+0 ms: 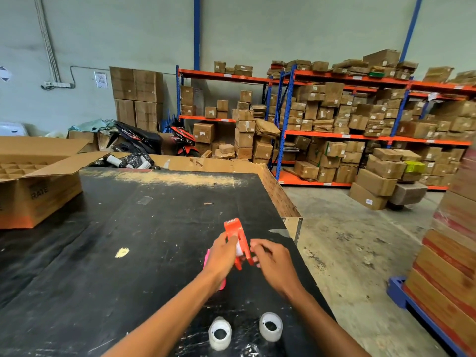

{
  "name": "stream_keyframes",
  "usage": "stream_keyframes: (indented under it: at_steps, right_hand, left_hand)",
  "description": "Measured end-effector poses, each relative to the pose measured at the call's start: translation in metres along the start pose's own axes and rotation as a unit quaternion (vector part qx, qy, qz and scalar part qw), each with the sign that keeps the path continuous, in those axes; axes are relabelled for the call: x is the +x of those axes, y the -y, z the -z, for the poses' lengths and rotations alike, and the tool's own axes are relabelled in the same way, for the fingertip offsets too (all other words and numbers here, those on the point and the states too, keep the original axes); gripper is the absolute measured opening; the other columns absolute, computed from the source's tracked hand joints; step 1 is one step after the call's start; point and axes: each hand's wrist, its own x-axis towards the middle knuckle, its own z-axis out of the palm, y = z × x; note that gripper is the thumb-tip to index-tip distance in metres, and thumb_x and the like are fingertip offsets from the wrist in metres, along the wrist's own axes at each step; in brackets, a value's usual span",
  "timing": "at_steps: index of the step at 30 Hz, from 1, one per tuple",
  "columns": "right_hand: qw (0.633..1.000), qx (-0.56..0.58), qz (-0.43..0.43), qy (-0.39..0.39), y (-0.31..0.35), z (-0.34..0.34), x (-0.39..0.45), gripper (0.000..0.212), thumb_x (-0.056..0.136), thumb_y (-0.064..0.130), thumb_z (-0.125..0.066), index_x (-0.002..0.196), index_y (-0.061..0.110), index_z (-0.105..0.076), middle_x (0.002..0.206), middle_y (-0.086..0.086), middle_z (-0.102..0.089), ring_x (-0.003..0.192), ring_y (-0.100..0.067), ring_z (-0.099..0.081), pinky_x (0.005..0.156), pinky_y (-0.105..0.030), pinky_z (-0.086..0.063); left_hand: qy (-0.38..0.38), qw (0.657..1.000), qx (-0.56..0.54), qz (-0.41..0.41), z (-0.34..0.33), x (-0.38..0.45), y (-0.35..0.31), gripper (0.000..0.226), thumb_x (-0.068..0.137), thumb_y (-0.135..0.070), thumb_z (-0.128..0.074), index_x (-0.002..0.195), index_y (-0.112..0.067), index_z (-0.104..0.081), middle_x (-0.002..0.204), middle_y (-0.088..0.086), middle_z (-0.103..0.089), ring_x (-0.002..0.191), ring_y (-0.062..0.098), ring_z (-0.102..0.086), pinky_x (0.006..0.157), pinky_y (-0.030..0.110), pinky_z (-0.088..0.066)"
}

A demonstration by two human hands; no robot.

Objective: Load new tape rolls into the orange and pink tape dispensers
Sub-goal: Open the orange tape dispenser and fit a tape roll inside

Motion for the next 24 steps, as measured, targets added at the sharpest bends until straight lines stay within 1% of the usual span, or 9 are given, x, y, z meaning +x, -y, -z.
stream_keyframes:
  at_steps: [5,9,11,13,16,18,20,22,24]
  right_hand:
    - [0.997,0.069,0.001,0.041,0.011,-0.009,0.002,0.019,0.093,0.027,-0.057,0.105,0.020,-0.070,0.082,0.006,-0.073,0.074,0.002,-0.070,0.063,-0.015,-0.055]
    - [0.997,0.067,-0.018,-0.028,0.009,-0.011,0.003,0.016,0.092,0.034,-0.057,0.086,0.029,-0.070,0.072,-0.005,-0.073,0.061,-0.006,-0.062,0.063,-0.033,-0.056]
    - [0.998,0.007,-0.043,-0.040,0.001,-0.002,0.010,0.019,0.089,0.036,-0.059,0.082,0.024,-0.072,0.060,0.004,-0.071,0.054,-0.002,-0.061,0.064,-0.031,-0.055]
    - [0.992,-0.096,-0.076,0.005,-0.014,0.002,0.014,0.029,0.085,0.040,-0.059,0.072,0.018,-0.073,0.054,0.006,-0.069,0.053,-0.005,-0.063,0.069,-0.031,-0.055]
    - [0.959,-0.246,-0.127,0.067,-0.037,-0.010,0.011,0.036,0.082,0.046,-0.056,0.068,0.014,-0.067,0.081,-0.006,-0.075,0.079,-0.025,-0.069,0.071,-0.034,-0.052]
    - [0.935,-0.319,-0.127,0.085,-0.046,-0.022,0.005,0.034,0.084,0.045,-0.056,0.083,0.012,-0.066,0.100,-0.012,-0.071,0.094,-0.034,-0.065,0.072,-0.035,-0.046]
    - [0.923,-0.358,-0.111,0.087,-0.047,-0.027,0.002,0.039,0.086,0.046,-0.055,0.095,0.010,-0.065,0.106,-0.012,-0.068,0.100,-0.035,-0.063,0.075,-0.037,-0.047]
    - [0.925,-0.358,-0.099,0.082,-0.046,-0.026,0.003,0.038,0.087,0.050,-0.053,0.083,0.013,-0.062,0.093,-0.010,-0.066,0.095,-0.033,-0.064,0.069,-0.035,-0.043]
    - [0.932,-0.341,-0.091,0.077,-0.042,-0.019,0.004,0.042,0.088,0.052,-0.052,0.068,0.015,-0.056,0.078,-0.006,-0.059,0.082,-0.031,-0.063,0.063,-0.034,-0.041]
  left_hand:
    - [0.013,0.996,0.057,-0.073,0.001,-0.013,-0.002,0.029,0.100,-0.032,-0.033,0.109,-0.022,-0.059,0.091,0.004,-0.067,0.079,0.018,-0.061,0.070,0.033,-0.049]
    - [-0.045,0.993,0.093,-0.057,0.020,-0.011,-0.005,0.030,0.099,-0.027,-0.029,0.084,-0.017,-0.052,0.082,0.008,-0.059,0.069,0.020,-0.053,0.068,0.035,-0.043]
    - [-0.056,0.995,0.076,-0.018,0.031,-0.008,-0.008,0.026,0.099,-0.025,-0.030,0.087,-0.016,-0.052,0.084,0.008,-0.057,0.068,0.020,-0.056,0.062,0.033,-0.042]
    - [-0.033,0.999,0.030,0.016,0.037,-0.008,-0.012,0.024,0.098,-0.024,-0.033,0.099,-0.013,-0.054,0.085,0.009,-0.056,0.068,0.020,-0.060,0.054,0.030,-0.041]
    - [0.005,0.998,-0.034,0.049,0.035,-0.016,-0.014,0.023,0.098,-0.022,-0.035,0.102,-0.013,-0.056,0.080,0.009,-0.058,0.069,0.024,-0.060,0.052,0.028,-0.040]
    - [0.022,0.994,-0.082,0.072,0.032,-0.023,-0.013,0.023,0.098,-0.023,-0.038,0.092,-0.016,-0.060,0.080,0.009,-0.060,0.068,0.023,-0.061,0.057,0.030,-0.046]
    - [0.029,0.988,-0.111,0.100,0.032,-0.029,-0.009,0.022,0.097,-0.026,-0.042,0.091,-0.016,-0.061,0.083,0.011,-0.061,0.067,0.022,-0.063,0.057,0.030,-0.049]
    - [0.035,0.985,-0.117,0.124,0.034,-0.034,-0.006,0.022,0.097,-0.027,-0.042,0.095,-0.013,-0.059,0.085,0.013,-0.061,0.065,0.022,-0.064,0.054,0.027,-0.049]
    - [0.035,0.982,-0.128,0.137,0.037,-0.037,-0.002,0.022,0.098,-0.025,-0.042,0.100,-0.010,-0.058,0.087,0.014,-0.060,0.068,0.023,-0.064,0.058,0.031,-0.052]
